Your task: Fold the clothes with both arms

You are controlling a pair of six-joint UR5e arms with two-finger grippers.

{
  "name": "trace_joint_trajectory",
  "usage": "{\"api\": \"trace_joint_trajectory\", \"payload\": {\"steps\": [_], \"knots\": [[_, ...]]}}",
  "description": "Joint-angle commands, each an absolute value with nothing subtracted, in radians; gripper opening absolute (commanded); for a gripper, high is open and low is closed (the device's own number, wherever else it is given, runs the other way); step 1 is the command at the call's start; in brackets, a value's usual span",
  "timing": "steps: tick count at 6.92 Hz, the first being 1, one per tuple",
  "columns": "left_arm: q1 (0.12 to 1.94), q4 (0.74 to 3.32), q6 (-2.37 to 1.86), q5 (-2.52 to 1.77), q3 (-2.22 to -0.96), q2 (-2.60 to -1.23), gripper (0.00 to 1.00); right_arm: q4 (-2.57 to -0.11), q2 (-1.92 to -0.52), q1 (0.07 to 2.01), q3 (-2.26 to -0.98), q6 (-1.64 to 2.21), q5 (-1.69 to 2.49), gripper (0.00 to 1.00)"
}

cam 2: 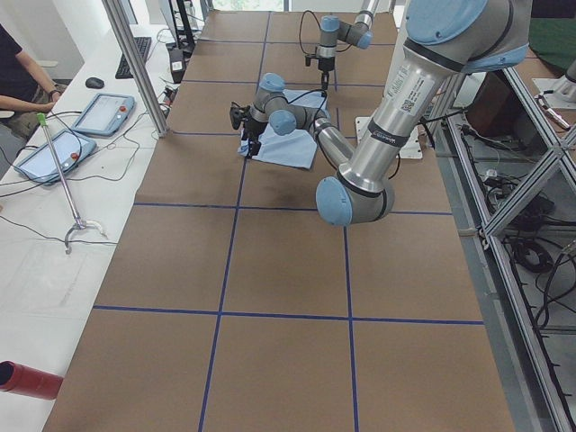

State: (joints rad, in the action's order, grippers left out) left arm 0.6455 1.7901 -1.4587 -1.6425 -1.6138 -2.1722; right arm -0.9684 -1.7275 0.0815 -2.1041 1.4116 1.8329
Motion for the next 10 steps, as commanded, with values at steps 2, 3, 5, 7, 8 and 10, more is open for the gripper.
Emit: {"api": "trace_joint_trajectory", "payload": {"steps": [2, 3, 5, 7, 8, 10], "knots": [[0.623, 1.784, -1.46, -1.649, -1.667, -2.161, 1.0, -0.963, -1.74, -0.043, -2.129, 1.411, 1.743, 1.0], [0.615, 1.784, -1.46, -1.707, -1.731, -2.116, 1.0, -0.96, -1.74, -0.008, -2.14, 1.411, 1.676, 1.0], [0.583, 1.782, -1.541, -1.805, -1.871, -2.001, 1.0, -0.959, -1.659, 0.137, -2.177, 1.411, 1.661, 1.0], [0.412, 1.787, -1.873, -1.798, -1.875, -2.0, 0.99, -0.959, -1.631, 0.291, -2.183, 1.401, 1.664, 1.0], [0.331, 1.786, -2.014, -1.783, -1.875, -1.994, 0.98, -0.969, -1.582, 0.332, -2.174, 1.401, 1.664, 1.0], [0.265, 1.781, -2.098, -1.707, -1.861, -1.993, 0.94, -0.969, -1.575, 0.348, -2.154, 1.399, 1.657, 1.0]]}}
